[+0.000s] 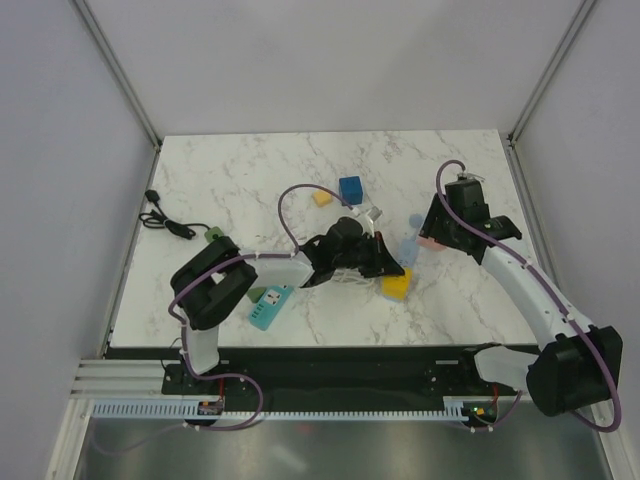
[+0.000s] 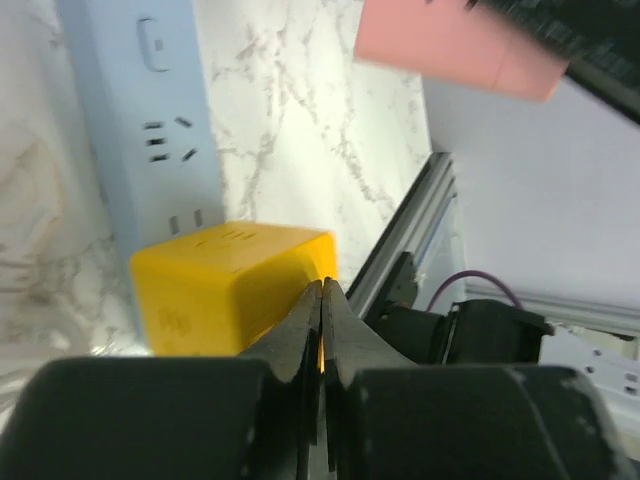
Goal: Pull the plug off the socket
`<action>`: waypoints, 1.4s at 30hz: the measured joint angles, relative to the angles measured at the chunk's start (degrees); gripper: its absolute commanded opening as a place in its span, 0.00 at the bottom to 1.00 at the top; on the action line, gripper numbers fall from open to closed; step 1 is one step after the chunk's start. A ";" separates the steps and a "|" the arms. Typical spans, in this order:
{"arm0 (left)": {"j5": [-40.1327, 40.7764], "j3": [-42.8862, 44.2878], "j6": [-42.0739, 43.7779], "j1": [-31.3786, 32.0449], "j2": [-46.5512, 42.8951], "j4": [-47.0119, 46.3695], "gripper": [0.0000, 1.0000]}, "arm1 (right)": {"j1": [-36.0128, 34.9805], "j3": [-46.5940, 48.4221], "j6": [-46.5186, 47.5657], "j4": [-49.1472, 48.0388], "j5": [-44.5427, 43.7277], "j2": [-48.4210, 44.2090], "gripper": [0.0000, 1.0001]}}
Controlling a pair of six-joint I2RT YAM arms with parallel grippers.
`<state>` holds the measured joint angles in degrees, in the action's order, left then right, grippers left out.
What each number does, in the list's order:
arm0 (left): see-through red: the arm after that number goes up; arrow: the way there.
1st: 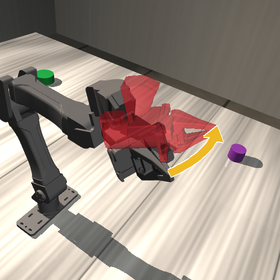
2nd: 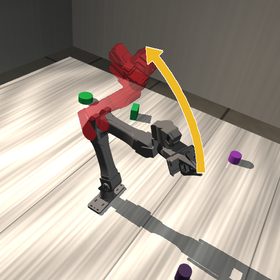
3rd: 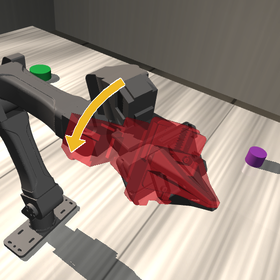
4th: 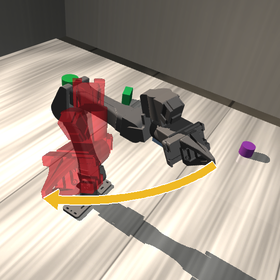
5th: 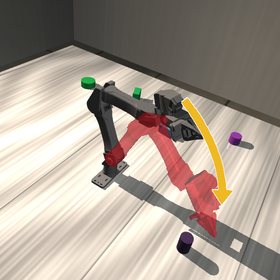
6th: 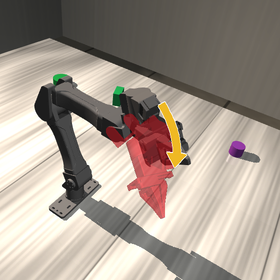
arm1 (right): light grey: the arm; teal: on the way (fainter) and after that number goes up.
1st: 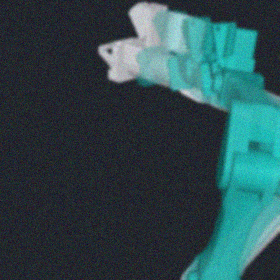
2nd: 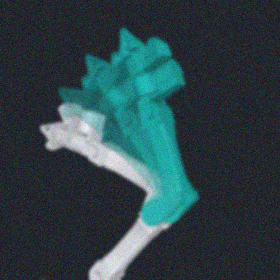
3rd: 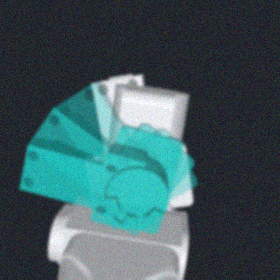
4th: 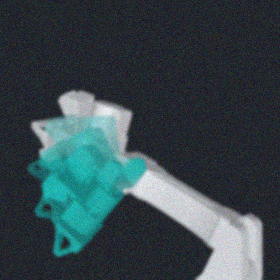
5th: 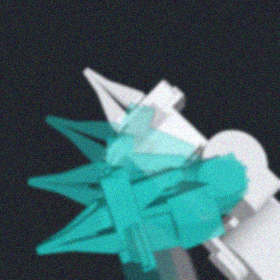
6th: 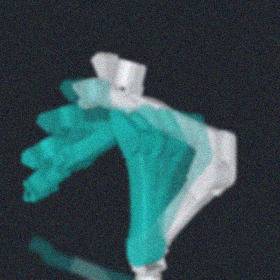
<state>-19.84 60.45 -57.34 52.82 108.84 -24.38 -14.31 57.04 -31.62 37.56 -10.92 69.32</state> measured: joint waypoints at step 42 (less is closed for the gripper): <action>-4.33 -16.98 14.47 -13.00 -30.21 15.69 0.57 | 0.66 -5.07 -17.38 -80.04 15.17 43.93 0.18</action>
<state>-24.16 43.46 -42.87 39.81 78.63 -8.69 -13.65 51.96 -48.99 -42.48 4.25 113.25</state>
